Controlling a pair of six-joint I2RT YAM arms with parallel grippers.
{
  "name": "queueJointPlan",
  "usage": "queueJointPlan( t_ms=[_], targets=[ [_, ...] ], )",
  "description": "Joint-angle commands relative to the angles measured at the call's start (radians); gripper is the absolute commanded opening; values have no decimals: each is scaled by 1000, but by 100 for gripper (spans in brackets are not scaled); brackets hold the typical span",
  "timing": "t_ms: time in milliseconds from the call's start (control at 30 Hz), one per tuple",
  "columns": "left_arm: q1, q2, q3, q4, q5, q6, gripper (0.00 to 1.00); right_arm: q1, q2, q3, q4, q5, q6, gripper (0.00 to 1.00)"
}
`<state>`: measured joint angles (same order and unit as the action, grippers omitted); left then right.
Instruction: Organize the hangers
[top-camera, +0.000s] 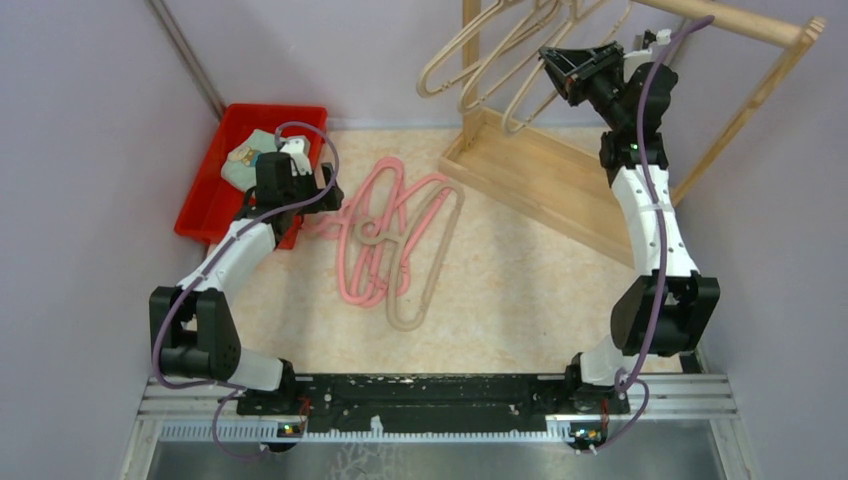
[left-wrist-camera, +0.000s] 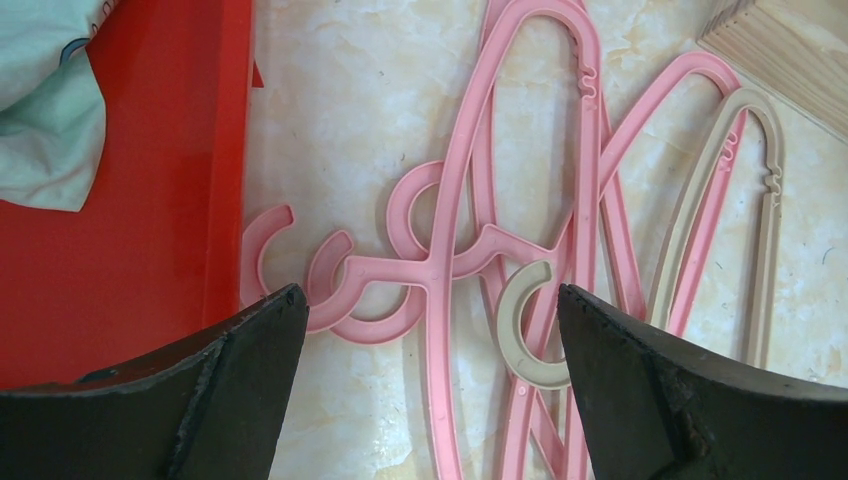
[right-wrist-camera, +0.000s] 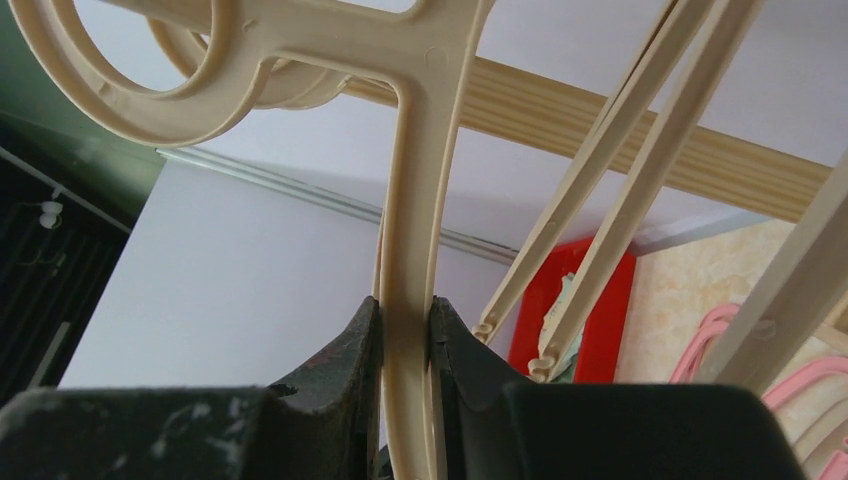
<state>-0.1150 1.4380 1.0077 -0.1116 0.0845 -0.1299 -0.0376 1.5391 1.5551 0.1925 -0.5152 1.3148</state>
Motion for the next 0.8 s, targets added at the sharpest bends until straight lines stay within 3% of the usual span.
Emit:
queueJointPlan(
  t_ms=[0,300,367,533,700,767],
  targets=[
    [7,1,21,-4,-28,23,100,-6,21,82,99,0,30,0],
    [12,30,25,0,-32,29,100,-7,82,100,44,-14,10,0],
    [12,41,31,3,-28,28,100,-7,86,92,11,-23,1,4],
    [14,71,55,5,-18,28,100,-7,57,64,-39,-25,-55,28],
    [14,89,70,3,-14,39,100,-7,-50,51,-156,38,-189,68],
    [15,96,71,5,-9,41,100,-7,-104,36,-200,50,-238,75]
  ],
)
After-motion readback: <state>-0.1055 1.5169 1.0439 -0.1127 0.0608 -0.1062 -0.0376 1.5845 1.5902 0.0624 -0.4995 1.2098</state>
